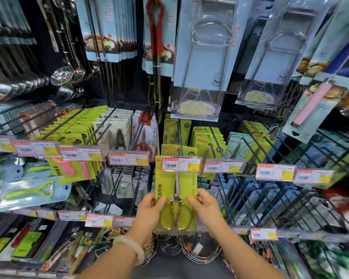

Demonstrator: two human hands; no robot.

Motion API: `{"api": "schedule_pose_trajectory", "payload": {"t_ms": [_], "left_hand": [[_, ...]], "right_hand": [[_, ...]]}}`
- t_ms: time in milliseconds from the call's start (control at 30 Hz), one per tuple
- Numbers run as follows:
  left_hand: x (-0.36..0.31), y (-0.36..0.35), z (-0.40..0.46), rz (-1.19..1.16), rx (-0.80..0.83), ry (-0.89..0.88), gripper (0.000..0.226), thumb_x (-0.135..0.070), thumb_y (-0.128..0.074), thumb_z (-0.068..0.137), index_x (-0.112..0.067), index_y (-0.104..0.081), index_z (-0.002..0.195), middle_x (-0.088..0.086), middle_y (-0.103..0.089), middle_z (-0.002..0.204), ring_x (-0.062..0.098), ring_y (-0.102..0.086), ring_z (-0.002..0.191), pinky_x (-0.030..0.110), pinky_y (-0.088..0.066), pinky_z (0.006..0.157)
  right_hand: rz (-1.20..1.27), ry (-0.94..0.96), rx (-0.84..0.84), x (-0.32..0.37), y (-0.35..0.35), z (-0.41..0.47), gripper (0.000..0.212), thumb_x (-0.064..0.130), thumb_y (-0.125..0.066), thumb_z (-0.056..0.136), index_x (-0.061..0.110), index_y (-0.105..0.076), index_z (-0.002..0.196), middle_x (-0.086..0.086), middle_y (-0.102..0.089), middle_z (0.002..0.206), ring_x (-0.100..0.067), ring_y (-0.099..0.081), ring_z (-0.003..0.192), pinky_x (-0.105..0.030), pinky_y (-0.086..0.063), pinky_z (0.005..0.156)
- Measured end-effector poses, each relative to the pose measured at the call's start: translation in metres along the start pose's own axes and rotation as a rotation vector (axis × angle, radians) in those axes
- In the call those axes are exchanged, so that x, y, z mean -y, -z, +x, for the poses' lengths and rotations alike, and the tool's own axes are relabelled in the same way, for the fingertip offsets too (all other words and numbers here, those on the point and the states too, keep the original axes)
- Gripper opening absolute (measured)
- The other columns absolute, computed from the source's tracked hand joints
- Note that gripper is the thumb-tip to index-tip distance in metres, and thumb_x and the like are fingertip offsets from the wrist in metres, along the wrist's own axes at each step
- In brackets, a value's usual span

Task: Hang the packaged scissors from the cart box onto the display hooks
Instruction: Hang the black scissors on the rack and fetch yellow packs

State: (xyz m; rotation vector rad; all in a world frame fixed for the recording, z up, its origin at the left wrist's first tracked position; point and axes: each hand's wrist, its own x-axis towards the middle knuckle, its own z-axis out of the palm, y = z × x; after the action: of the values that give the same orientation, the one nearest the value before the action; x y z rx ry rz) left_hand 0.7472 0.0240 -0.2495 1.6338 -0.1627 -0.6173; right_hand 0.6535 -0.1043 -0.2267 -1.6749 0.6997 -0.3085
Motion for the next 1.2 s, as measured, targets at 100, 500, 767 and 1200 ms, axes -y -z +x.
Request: {"api": "schedule_pose_trajectory", "payload": {"t_ms": [100,500,767,1200], "left_hand": [[-0.014,-0.005,0.006,0.013,-0.036,-0.054,0.029,-0.019,-0.057,0.093,-0.014,-0.044,0.068,0.001,-0.051,0.063,0.013,-0.047,0.057,0.023,-0.042,0.052],[-0.017,0.000,0.017,0.276,-0.044,-0.111,0.034,-0.025,-0.054,0.094,-0.016,-0.037,0.066,-0.002,-0.038,0.060,0.010,-0.035,0.053,0.020,-0.029,0.049],[-0.009,0.004,0.023,0.345,-0.002,-0.125,0.034,-0.028,-0.055,0.093,-0.017,-0.039,0.066,-0.003,-0.040,0.059,0.011,-0.038,0.053,0.023,-0.032,0.052],[-0.011,-0.002,0.056,0.350,0.036,0.052,0.057,-0.047,-0.045,0.094,0.000,-0.051,0.125,0.021,-0.063,0.113,0.034,-0.061,0.103,0.045,-0.047,0.095]], "right_hand": [[0.006,0.009,-0.041,0.005,-0.001,0.009,0.006,0.011,-0.054,0.092,0.007,-0.059,0.092,-0.018,-0.067,0.095,-0.020,-0.060,0.081,-0.043,-0.054,0.079],[-0.086,0.011,-0.026,-0.002,-0.006,0.022,0.006,0.016,-0.052,0.094,0.019,-0.057,0.092,0.003,-0.062,0.082,-0.010,-0.056,0.076,-0.025,-0.048,0.070],[-0.162,0.025,-0.048,-0.010,-0.009,0.021,0.011,0.017,-0.051,0.095,0.014,-0.053,0.085,0.006,-0.047,0.066,-0.007,-0.043,0.060,-0.021,-0.036,0.058],[-0.169,-0.034,-0.167,-0.009,-0.021,0.053,0.021,0.027,-0.047,0.096,0.011,-0.046,0.082,0.000,-0.041,0.068,-0.013,-0.041,0.061,-0.031,-0.037,0.064]]}}
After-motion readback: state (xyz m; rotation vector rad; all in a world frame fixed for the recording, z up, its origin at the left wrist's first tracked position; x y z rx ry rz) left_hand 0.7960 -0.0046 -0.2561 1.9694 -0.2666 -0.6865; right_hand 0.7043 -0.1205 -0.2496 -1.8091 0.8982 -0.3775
